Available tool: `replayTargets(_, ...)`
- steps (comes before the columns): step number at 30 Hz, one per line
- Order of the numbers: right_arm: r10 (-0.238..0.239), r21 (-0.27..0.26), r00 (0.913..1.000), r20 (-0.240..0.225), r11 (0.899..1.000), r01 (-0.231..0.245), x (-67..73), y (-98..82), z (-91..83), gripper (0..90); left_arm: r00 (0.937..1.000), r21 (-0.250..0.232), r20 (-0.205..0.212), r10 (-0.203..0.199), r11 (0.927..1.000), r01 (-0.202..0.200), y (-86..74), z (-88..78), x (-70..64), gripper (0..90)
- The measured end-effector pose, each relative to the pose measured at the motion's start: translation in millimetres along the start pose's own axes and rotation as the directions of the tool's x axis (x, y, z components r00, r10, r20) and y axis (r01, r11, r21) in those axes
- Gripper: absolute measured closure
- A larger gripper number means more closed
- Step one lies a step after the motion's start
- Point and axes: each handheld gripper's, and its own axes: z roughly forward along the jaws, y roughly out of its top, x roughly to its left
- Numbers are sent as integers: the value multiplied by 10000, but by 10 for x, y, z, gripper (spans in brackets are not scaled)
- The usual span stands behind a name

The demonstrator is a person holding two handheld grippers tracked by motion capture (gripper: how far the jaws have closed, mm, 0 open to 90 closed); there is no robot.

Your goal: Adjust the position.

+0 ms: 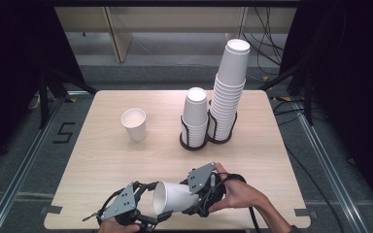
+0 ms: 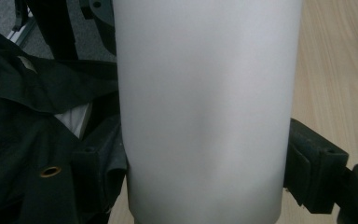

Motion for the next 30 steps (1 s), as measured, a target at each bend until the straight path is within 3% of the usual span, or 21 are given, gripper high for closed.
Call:
replayTargets(4, 308, 145, 9995, 9, 9994, -308, -5, -17, 5, 199, 9999, -13, -109, -84, 10000, 83, 4, -4, 4, 138)
replayTargets(8, 477, 311, 9981, 382, 9983, -489, 13, -7, -1, 177, 9994, -56, -265, -236, 9997, 235, -2, -19, 30, 138)
replayTargets(12, 220, 344, 9967, 777, 9991, -247, 27, 48, -13, 172, 9993, 180, -367, -100, 9998, 107, 7, -23, 34, 138)
replayTargets(17, -30, 873, 9945, 1044, 9962, -62, 122, 153, 23, 187, 9990, 497, -413, 165, 9987, -144, -1, 6, 8, 137)
replayTargets(20, -139, 1250, 9915, 1293, 9922, -23, 153, 179, 75, 224, 9992, 379, -343, 197, 9991, -184, -7, 30, -9, 136)
replayTargets(21, -492, 1282, 9912, 1227, 9912, 333, 143, 186, 94, 225, 9988, 557, -401, 289, 9981, -266, -2, 20, -12, 133)
replayTargets(23, -668, 1321, 9900, 1245, 9900, 502, 147, 189, 124, 227, 9988, 532, -402, 287, 9982, -265, -11, 21, -7, 119)
replayTargets(25, -718, 1678, 9854, 1543, 9848, 455, 174, 191, 109, 228, 9987, 387, -433, 271, 9989, -254, -22, 20, -2, 97)
replayTargets(27, -767, 1272, 9874, 1385, 9901, 590, 154, 186, 106, 230, 9985, -33, -545, 51, 10000, -53, -26, 19, -2, 80)
replayTargets(28, -552, 990, 9904, 1264, 9942, 428, 151, 182, 90, 231, 9979, -118, -652, -39, 9999, 32, -16, 5, 0, 69)
replayTargets(30, -476, 376, 9898, 1342, 9984, 429, 100, 157, 54, 233, 9970, -408, -772, -99, 9991, 68, -8, -20, 21, 51)
